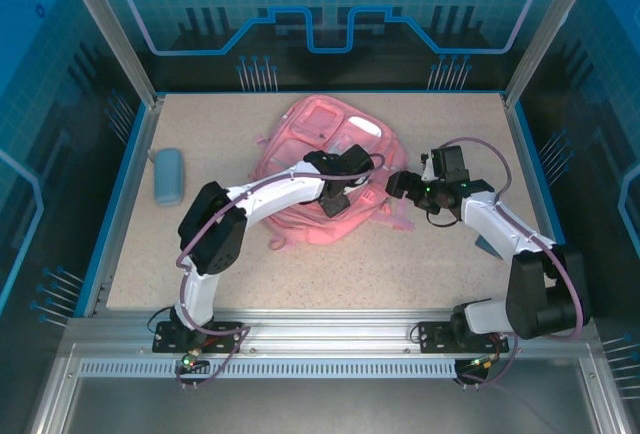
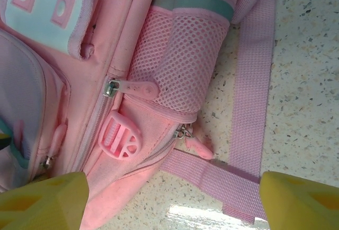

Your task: Pack the student bag

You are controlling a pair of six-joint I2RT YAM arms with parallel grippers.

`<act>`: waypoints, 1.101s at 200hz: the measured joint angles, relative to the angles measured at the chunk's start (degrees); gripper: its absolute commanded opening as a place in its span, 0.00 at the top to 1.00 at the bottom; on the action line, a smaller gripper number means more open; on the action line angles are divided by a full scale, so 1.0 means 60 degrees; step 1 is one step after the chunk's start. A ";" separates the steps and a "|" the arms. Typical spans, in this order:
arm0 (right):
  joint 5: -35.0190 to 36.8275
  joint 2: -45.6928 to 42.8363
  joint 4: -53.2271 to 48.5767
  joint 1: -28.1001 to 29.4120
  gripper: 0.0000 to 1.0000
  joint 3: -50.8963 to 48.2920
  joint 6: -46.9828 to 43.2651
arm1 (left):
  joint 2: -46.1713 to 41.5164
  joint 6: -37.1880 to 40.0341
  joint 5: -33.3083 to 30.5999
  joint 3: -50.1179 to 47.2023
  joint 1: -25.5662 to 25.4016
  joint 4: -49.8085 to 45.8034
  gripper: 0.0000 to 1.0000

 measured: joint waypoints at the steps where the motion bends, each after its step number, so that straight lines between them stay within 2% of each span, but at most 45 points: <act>1: -0.0004 0.0000 0.0000 0.0000 0.16 0.0000 0.0000 | 0.0000 0.0018 0.0000 0.0000 0.0004 -0.0004 0.61; 15: -0.0011 0.0011 -0.0004 0.0000 0.15 0.0000 -0.0004 | 0.0000 0.0025 -0.0011 0.0015 -0.0018 -0.0044 0.74; 39: -0.0087 0.0113 -0.0044 -0.0007 0.16 0.0124 -0.0113 | -0.0106 -0.0044 -0.0168 0.0015 0.0004 0.0007 0.89; 63: -0.0408 0.0357 0.0000 -0.0040 0.19 0.0608 -0.0368 | -0.0692 -0.0044 -0.0160 -0.0237 0.0124 0.0266 0.98; 105: -0.1920 0.1231 0.0277 -0.0036 0.30 0.1727 -0.1213 | -0.2182 -0.0117 0.0029 -0.1082 0.0641 0.0834 1.00; 142: -0.2852 0.2510 0.0175 0.0299 0.39 0.3195 -0.2597 | -0.2532 -0.0346 0.0262 -0.1228 0.0852 0.1035 1.00; 168: -0.3005 0.3042 -0.0022 0.0594 0.45 0.3479 -0.3490 | -0.2546 -0.0528 0.0364 -0.1246 0.0885 0.1173 1.00; 220: -0.2718 0.3344 -0.0291 0.0652 0.49 0.3479 -0.4710 | -0.2841 -0.0685 0.0619 -0.1483 0.1045 0.1395 1.00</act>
